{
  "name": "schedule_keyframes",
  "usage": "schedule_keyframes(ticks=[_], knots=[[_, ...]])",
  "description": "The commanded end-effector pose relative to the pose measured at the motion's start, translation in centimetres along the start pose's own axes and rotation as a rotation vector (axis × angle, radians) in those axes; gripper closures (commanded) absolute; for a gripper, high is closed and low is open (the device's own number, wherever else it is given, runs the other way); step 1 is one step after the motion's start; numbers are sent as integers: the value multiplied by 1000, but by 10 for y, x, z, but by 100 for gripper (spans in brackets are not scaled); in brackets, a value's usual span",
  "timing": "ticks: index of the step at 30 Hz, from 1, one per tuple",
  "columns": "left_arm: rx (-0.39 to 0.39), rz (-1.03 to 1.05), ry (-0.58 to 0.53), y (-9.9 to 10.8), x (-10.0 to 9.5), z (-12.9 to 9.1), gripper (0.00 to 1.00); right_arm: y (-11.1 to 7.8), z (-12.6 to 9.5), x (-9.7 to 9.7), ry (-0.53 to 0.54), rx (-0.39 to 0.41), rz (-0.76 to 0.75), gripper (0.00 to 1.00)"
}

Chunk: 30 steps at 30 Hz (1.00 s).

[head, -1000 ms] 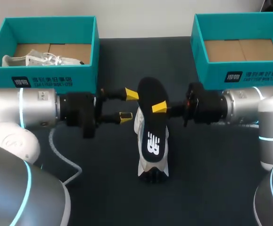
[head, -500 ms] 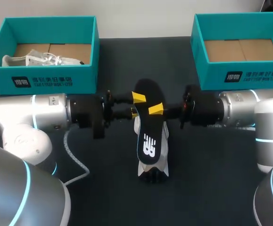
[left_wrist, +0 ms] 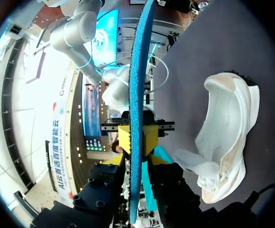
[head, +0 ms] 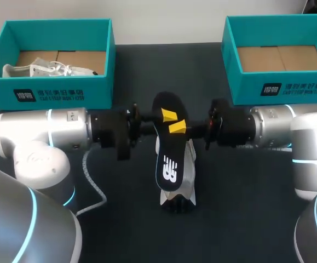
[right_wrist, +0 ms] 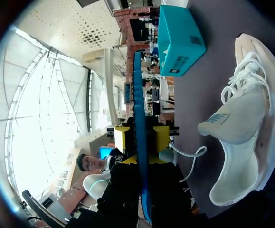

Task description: Take the shoe out of the shoebox, open the shoe tongue, remove and reinsert the insole, then place the shoe into the shoebox

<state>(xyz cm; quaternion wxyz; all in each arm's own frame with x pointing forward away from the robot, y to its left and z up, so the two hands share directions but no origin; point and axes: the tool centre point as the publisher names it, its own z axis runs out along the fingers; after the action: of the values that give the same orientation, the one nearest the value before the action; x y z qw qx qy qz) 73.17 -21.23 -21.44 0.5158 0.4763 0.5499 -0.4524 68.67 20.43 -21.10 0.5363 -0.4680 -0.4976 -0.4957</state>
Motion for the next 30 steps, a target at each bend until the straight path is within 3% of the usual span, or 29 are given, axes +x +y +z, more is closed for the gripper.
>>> schedule_keyframes(ticks=[1,2,3,11,12,13,14,23,30], knots=[[-3,-1,1,-1,2,3,79,-1,1,0,-3,-2,2,100],[-3,-3,1,-1,3,3,96,-2,1,0,-3,-3,3,100],[-3,-5,1,-1,3,3,100,-2,1,0,-3,-3,3,100],[4,-23,9,-1,5,3,100,-2,0,0,-3,-3,-1,100],[6,-28,10,-2,5,3,100,-3,-1,1,-10,-7,-6,91],[10,-44,8,-2,4,3,100,-5,-4,2,-27,-17,-19,9],[13,-61,6,-3,2,2,100,-6,-6,3,-33,-28,-34,0],[50,-252,-14,-4,-15,-22,100,-19,-37,20,-167,-88,-225,0],[110,-406,12,-11,-20,-32,100,-15,-43,32,-304,7,-472,0]])
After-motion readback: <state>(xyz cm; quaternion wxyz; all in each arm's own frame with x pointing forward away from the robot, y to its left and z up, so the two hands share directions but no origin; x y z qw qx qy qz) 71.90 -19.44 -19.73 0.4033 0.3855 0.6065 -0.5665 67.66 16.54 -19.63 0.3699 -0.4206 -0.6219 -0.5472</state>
